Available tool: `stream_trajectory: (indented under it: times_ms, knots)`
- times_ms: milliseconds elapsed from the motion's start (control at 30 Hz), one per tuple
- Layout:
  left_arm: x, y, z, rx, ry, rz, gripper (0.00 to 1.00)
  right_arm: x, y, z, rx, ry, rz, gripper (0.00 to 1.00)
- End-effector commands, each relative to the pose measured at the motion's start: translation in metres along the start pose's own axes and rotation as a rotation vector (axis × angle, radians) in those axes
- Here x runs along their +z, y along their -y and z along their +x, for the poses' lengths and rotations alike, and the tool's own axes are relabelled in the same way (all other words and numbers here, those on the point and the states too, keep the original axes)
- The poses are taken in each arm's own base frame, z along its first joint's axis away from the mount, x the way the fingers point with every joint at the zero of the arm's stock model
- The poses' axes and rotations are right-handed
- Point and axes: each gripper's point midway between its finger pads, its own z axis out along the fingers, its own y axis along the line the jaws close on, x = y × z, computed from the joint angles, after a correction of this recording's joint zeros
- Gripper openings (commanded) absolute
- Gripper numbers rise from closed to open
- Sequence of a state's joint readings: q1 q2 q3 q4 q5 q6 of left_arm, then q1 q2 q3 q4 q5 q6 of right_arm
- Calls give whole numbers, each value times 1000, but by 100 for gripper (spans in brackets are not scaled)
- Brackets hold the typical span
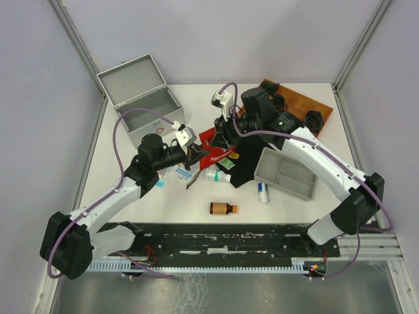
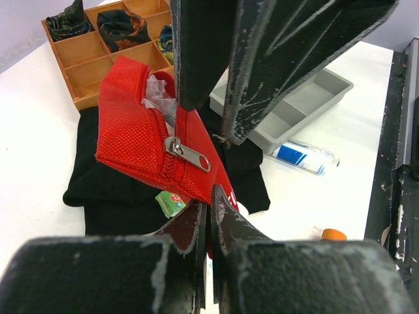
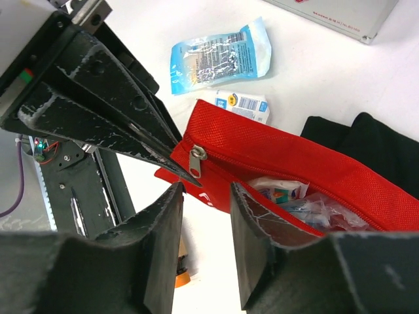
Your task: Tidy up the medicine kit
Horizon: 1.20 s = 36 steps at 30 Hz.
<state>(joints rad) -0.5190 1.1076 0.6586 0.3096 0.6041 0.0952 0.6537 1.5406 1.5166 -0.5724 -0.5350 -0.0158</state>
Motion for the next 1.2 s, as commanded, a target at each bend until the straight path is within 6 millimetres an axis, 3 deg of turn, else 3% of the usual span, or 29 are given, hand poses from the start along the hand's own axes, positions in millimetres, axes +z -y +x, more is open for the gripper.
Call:
stream_trajectory:
  times_ms: [0,767,1167]
  knots:
    - [1,3,-30,52,88,17,3,-15,-12,-27,-80,70,8,45]
    - [4,7,-29,11,75,47,3,19,-14,-23,-72,21,52,37]
    - [-3,21,-31,98,114,116,3,26,-13,-17,-85,-7,50,33]
